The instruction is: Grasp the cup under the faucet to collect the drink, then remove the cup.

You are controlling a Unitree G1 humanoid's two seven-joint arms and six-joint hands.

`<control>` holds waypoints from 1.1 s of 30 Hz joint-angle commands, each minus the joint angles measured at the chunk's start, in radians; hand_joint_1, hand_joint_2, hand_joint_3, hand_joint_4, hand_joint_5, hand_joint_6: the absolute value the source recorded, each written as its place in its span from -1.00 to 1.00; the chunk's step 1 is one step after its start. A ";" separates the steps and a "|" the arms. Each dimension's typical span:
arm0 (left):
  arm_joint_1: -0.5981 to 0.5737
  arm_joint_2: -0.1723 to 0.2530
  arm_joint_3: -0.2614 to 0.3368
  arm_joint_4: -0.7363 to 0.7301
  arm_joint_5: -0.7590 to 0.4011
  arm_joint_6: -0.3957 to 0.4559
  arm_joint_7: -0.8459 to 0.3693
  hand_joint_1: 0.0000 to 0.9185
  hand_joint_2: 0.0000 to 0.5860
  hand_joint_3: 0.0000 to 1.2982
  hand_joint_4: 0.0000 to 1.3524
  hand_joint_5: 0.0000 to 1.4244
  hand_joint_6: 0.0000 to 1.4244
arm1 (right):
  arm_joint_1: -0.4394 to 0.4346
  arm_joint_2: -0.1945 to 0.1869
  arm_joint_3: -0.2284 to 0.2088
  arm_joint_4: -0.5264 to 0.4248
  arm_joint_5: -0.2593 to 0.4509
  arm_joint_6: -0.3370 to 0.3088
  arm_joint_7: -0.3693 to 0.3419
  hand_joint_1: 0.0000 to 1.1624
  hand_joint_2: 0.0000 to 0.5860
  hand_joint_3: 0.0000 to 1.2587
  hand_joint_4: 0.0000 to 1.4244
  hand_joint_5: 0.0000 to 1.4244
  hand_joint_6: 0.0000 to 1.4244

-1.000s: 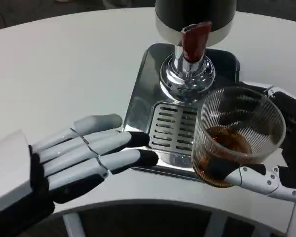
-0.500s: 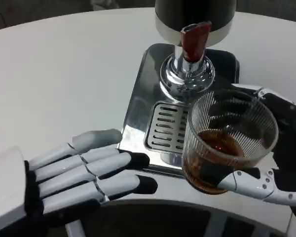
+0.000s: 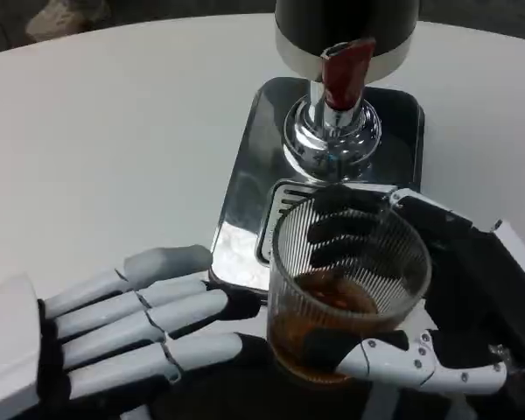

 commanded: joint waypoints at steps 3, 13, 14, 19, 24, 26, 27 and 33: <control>0.041 0.004 0.028 0.010 -0.022 -0.033 0.000 -1.00 -0.78 -0.72 -0.95 -0.85 -0.97 | -0.006 -0.001 0.035 -0.027 0.008 0.001 0.004 0.64 -0.35 -0.07 0.02 0.08 -0.07; 0.081 -0.001 0.065 0.029 -0.033 -0.061 0.005 -1.00 -0.77 -0.71 -0.96 -0.85 -0.97 | -0.044 0.001 0.081 -0.010 -0.011 0.024 0.003 0.63 -0.34 -0.07 0.02 0.08 -0.07; 0.084 -0.002 0.068 0.030 -0.034 -0.063 0.005 -1.00 -0.77 -0.70 -0.96 -0.85 -0.97 | -0.048 0.002 0.084 -0.009 -0.012 0.026 0.003 0.63 -0.34 -0.07 0.02 0.08 -0.07; 0.087 -0.003 0.073 0.036 -0.038 -0.070 0.004 -1.00 -0.77 -0.70 -0.96 -0.85 -0.97 | -0.057 0.002 0.093 -0.008 -0.017 0.036 0.000 0.63 -0.34 -0.06 0.02 0.08 -0.07; 0.086 -0.005 0.072 0.033 -0.035 -0.068 0.007 -1.00 -0.77 -0.70 -0.96 -0.85 -0.97 | -0.062 0.000 0.088 -0.009 -0.016 0.042 0.002 0.62 -0.34 -0.06 0.02 0.08 -0.07; 0.084 -0.006 0.071 0.030 -0.034 -0.065 0.008 -1.00 -0.77 -0.70 -0.96 -0.85 -0.97 | -0.062 -0.001 0.085 -0.009 -0.014 0.043 0.003 0.62 -0.34 -0.06 0.02 0.08 -0.07; 0.083 -0.006 0.070 0.029 -0.034 -0.064 0.008 -1.00 -0.77 -0.70 -0.96 -0.85 -0.97 | -0.061 -0.001 0.084 -0.009 -0.013 0.043 0.003 0.62 -0.34 -0.06 0.02 0.08 -0.07; 0.077 -0.005 0.070 0.023 -0.035 -0.056 0.010 -1.00 -0.77 -0.70 -0.95 -0.85 -0.97 | -0.055 -0.002 0.079 -0.011 -0.011 0.041 0.003 0.62 -0.34 -0.06 0.02 0.08 -0.07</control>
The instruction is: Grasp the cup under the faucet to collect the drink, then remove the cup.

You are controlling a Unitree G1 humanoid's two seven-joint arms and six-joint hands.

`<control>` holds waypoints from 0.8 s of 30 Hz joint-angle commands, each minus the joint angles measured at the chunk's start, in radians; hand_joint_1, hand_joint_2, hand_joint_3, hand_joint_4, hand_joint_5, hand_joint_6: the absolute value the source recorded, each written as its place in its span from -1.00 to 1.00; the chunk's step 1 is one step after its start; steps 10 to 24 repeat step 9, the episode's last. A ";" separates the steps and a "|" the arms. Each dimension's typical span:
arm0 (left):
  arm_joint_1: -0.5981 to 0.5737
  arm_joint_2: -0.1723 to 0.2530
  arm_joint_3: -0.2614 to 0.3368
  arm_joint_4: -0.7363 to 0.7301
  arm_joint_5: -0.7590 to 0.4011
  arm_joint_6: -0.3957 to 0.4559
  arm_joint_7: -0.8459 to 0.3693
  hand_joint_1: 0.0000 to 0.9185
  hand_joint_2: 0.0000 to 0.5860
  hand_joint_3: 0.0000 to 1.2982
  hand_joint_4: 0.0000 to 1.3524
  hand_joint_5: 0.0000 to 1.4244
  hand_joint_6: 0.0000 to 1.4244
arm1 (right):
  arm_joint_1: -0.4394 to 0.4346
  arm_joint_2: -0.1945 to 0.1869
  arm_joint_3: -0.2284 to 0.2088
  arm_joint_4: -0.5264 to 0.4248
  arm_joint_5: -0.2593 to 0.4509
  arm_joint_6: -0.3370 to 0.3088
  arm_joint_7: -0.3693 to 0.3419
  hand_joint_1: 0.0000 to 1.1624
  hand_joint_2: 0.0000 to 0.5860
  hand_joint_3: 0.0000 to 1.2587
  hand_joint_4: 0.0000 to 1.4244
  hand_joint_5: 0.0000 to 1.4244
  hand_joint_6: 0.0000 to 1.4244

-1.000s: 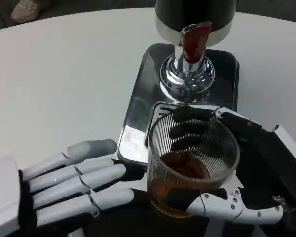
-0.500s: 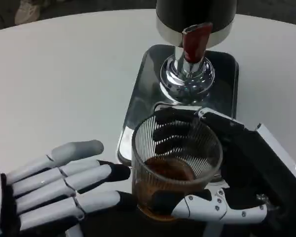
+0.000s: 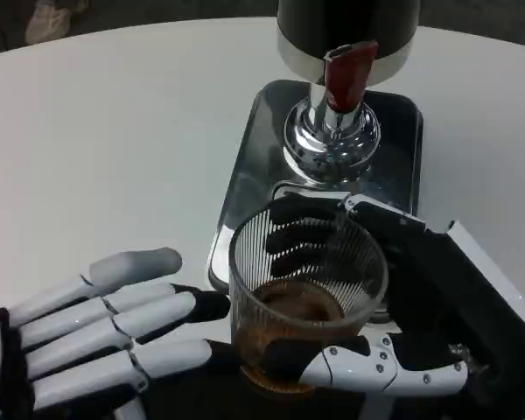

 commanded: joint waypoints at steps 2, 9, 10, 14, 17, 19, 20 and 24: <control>0.004 -0.003 0.003 -0.010 -0.006 0.000 0.010 -1.00 -0.77 -0.70 -0.95 -0.85 -0.97 | 0.002 0.000 -0.003 -0.020 0.012 -0.011 0.002 0.62 -0.34 -0.06 0.02 0.08 -0.07; -0.003 -0.007 0.000 -0.018 -0.004 0.011 0.012 -1.00 -0.76 -0.69 -0.94 -0.85 -0.97 | -0.002 -0.004 -0.014 -0.021 0.019 -0.008 0.006 0.61 -0.35 -0.06 0.02 0.08 -0.07; -0.003 -0.007 0.000 -0.018 -0.004 0.011 0.012 -1.00 -0.76 -0.69 -0.94 -0.85 -0.97 | -0.002 -0.004 -0.014 -0.021 0.019 -0.008 0.006 0.61 -0.35 -0.06 0.02 0.08 -0.07; -0.003 -0.007 0.000 -0.018 -0.004 0.011 0.012 -1.00 -0.76 -0.69 -0.94 -0.85 -0.97 | -0.002 -0.004 -0.014 -0.021 0.019 -0.008 0.006 0.61 -0.35 -0.06 0.02 0.08 -0.07; -0.003 -0.007 0.000 -0.018 -0.004 0.011 0.012 -1.00 -0.76 -0.69 -0.94 -0.85 -0.97 | -0.002 -0.004 -0.014 -0.021 0.019 -0.008 0.006 0.61 -0.35 -0.06 0.02 0.08 -0.07; -0.003 -0.007 0.000 -0.018 -0.004 0.011 0.012 -1.00 -0.76 -0.69 -0.94 -0.85 -0.97 | -0.002 -0.004 -0.014 -0.021 0.019 -0.008 0.006 0.61 -0.35 -0.06 0.02 0.08 -0.07; -0.003 -0.007 0.000 -0.018 -0.004 0.011 0.012 -1.00 -0.76 -0.69 -0.94 -0.85 -0.97 | -0.002 -0.004 -0.014 -0.021 0.019 -0.008 0.006 0.61 -0.35 -0.06 0.02 0.08 -0.07; -0.003 -0.007 0.000 -0.018 -0.004 0.011 0.012 -1.00 -0.76 -0.69 -0.94 -0.85 -0.97 | -0.002 -0.004 -0.014 -0.021 0.019 -0.008 0.006 0.61 -0.35 -0.06 0.02 0.08 -0.07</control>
